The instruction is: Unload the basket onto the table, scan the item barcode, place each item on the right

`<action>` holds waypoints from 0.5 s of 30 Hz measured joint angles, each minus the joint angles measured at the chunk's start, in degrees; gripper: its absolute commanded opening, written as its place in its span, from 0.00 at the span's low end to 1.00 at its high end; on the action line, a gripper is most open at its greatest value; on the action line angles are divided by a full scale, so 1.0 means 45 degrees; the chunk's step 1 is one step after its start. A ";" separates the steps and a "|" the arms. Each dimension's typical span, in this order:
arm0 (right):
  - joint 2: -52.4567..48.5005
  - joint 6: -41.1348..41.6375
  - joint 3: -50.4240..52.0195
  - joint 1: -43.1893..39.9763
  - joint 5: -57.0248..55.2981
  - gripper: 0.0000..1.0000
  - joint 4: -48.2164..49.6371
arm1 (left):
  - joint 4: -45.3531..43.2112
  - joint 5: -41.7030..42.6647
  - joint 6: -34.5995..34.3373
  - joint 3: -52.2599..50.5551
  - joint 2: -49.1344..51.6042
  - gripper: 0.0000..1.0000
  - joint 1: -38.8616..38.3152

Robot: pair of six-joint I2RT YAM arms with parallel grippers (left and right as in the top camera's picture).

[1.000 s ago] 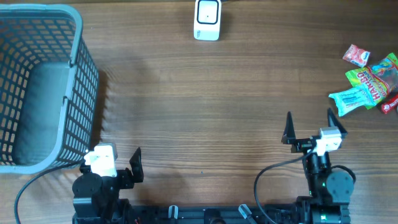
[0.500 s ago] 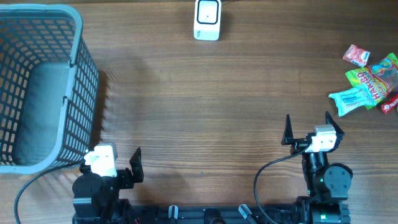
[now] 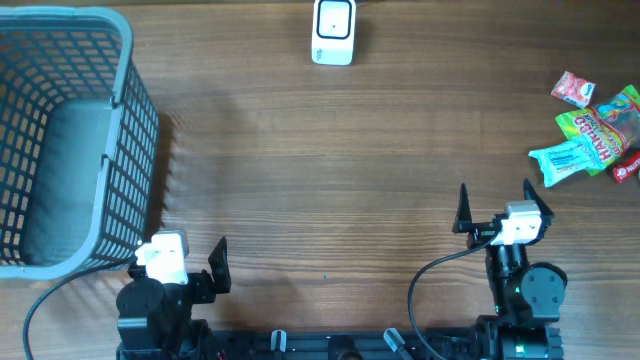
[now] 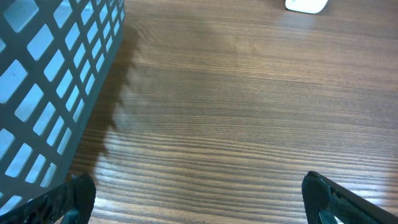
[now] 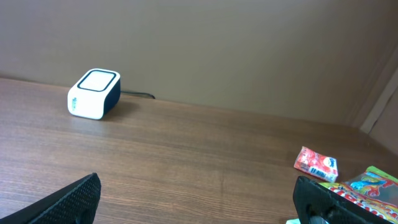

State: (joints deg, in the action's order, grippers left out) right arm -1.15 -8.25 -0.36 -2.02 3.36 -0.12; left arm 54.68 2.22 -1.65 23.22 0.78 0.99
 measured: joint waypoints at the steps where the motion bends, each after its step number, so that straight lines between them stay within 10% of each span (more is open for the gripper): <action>1: 0.0000 0.0000 0.0000 0.0000 0.0000 1.00 0.0000 | 0.0000 0.0000 0.0000 0.0000 0.0000 1.00 0.0000; 15: 0.0000 -0.0005 0.0000 0.0000 0.0000 1.00 0.0000 | 0.0097 0.0000 0.0000 0.0000 0.0000 1.00 0.0000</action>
State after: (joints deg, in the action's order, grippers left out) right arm -1.15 -8.27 -0.36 -2.02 3.36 -0.12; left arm 55.11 2.22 -1.65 23.22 0.78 0.99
